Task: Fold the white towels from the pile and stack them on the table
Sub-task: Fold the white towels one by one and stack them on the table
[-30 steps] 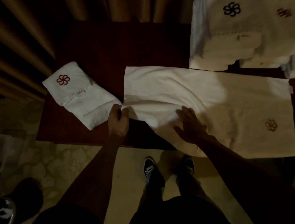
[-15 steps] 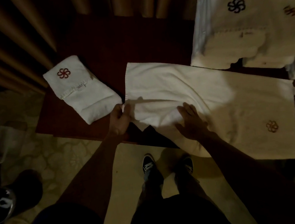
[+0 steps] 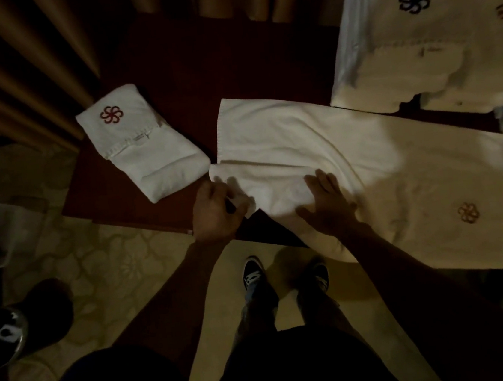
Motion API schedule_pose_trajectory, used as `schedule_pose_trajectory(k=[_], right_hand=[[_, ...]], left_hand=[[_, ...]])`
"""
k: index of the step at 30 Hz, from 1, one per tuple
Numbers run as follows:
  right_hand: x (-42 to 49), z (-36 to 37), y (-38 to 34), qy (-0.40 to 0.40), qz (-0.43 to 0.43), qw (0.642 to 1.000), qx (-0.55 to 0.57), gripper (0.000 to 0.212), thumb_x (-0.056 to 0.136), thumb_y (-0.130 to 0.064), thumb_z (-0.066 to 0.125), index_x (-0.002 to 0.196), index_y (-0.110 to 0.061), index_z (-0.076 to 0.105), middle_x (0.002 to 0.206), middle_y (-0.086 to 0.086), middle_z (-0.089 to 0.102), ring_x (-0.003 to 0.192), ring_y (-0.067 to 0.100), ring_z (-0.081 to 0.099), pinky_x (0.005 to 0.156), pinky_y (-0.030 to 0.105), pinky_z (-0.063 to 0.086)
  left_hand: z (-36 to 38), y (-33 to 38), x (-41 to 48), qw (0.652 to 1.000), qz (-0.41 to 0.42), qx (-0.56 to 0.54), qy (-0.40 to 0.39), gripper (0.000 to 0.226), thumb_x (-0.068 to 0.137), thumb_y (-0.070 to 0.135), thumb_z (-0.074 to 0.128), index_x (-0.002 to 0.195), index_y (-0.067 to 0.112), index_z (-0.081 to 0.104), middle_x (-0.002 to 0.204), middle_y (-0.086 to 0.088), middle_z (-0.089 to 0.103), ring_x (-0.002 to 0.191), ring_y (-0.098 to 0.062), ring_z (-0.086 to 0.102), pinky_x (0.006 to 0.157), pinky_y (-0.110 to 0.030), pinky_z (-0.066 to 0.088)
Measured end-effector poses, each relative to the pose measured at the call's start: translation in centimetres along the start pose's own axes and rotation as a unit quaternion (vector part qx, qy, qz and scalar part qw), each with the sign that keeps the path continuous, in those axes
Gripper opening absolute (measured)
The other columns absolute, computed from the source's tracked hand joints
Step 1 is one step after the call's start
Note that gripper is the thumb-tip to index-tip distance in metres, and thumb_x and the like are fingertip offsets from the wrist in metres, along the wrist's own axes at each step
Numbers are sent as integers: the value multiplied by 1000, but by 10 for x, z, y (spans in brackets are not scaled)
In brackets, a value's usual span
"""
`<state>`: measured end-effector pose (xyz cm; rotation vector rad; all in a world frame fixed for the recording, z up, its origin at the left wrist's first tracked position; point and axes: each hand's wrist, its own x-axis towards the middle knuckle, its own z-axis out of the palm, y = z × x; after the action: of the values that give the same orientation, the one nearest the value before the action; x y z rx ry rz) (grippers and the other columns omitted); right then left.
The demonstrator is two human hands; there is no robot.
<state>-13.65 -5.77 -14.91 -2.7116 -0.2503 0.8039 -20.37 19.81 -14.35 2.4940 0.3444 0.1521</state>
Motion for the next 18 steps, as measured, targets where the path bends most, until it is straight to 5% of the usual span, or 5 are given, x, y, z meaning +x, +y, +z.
schedule_pose_trajectory(k=[3,7,13,18], right_hand=[[-4,6,-4,37,2,999,-17,87,89,-63,57,158,-28,16,168,-4,2,154,25,-4,111,74,17],[-16,15,-10,101,-2,994,-33,78,88,-59,61,152,-23,32,164,5,18,152,29,10,108,72,26],[-13,16,-4,39,24,999,-12,81,88,-67,54,153,-34,19,166,-5,3,153,23,-3,106,76,22],[-2,8,7,24,25,999,-3,84,86,-65,57,154,-36,17,167,-9,0,153,20,-5,105,77,21]], left_hand=[[7,2,-2,994,70,33,-80,51,86,57,58,110,13,66,120,-9,61,109,-28,57,79,-39,53],[14,-1,-6,985,36,50,-164,55,87,60,40,124,25,61,138,1,50,128,-25,45,88,-48,50],[7,-2,-7,977,9,136,-164,32,95,55,44,111,30,58,131,4,48,122,-24,43,88,-45,35],[-14,-13,1,969,-43,113,-216,49,80,56,64,121,35,49,119,3,57,121,-27,49,94,-49,37]])
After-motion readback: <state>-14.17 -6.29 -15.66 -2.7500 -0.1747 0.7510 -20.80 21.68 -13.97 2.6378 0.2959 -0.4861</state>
